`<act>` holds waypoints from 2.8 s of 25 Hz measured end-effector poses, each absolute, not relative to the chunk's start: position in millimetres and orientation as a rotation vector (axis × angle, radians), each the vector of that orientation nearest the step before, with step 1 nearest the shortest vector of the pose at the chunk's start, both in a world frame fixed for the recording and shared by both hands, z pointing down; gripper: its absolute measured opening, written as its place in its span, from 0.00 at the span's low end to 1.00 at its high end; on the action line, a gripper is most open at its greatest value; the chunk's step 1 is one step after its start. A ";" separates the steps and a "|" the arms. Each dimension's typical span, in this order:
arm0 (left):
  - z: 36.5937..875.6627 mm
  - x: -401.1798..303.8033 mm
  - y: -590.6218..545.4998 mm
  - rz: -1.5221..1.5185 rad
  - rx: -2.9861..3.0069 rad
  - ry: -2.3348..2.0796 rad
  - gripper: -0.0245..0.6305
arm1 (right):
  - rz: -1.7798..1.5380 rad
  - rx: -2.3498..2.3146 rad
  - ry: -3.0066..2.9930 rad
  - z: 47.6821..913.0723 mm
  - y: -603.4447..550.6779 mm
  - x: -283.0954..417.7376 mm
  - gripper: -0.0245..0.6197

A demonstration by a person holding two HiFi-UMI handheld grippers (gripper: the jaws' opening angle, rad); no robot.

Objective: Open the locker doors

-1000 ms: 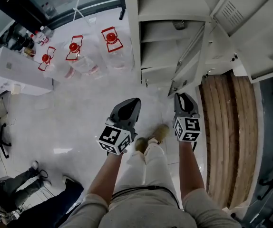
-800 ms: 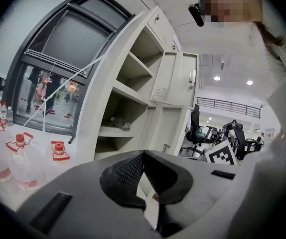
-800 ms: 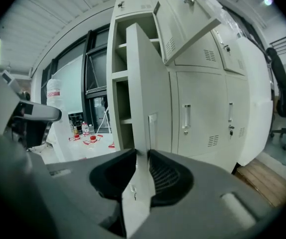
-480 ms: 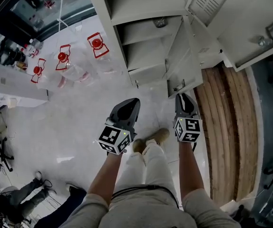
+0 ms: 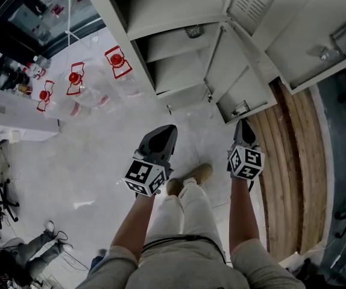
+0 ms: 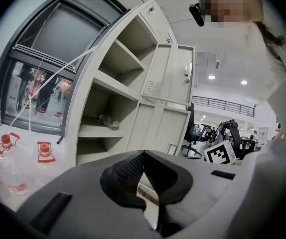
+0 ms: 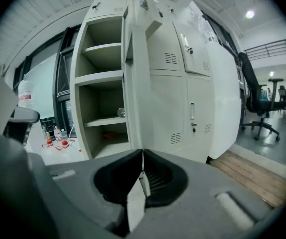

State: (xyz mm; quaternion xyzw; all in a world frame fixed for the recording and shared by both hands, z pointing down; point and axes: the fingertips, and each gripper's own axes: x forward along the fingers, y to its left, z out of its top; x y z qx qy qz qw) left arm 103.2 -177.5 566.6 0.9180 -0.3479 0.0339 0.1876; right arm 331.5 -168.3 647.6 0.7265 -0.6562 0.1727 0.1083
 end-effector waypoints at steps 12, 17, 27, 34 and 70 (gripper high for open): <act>568.1 106.5 -192.5 0.103 2.570 -1.003 0.04 | 0.575 2.255 -1.841 648.0 -179.1 370.0 0.05; 570.1 104.8 -194.3 0.112 2.568 -1.008 0.04 | 0.575 2.266 -1.830 647.6 -180.6 374.1 0.05; 569.2 86.1 -198.6 0.099 2.550 -1.066 0.04 | 0.508 2.283 -1.849 627.1 -169.2 369.1 0.06; 558.5 70.8 -197.2 0.081 2.559 -1.101 0.04 | 0.504 2.237 -1.989 602.3 -164.0 335.3 0.04; 411.8 -38.7 -130.6 -0.070 2.626 -1.310 0.04 | 0.158 1.790 -2.518 409.7 -109.6 193.9 0.04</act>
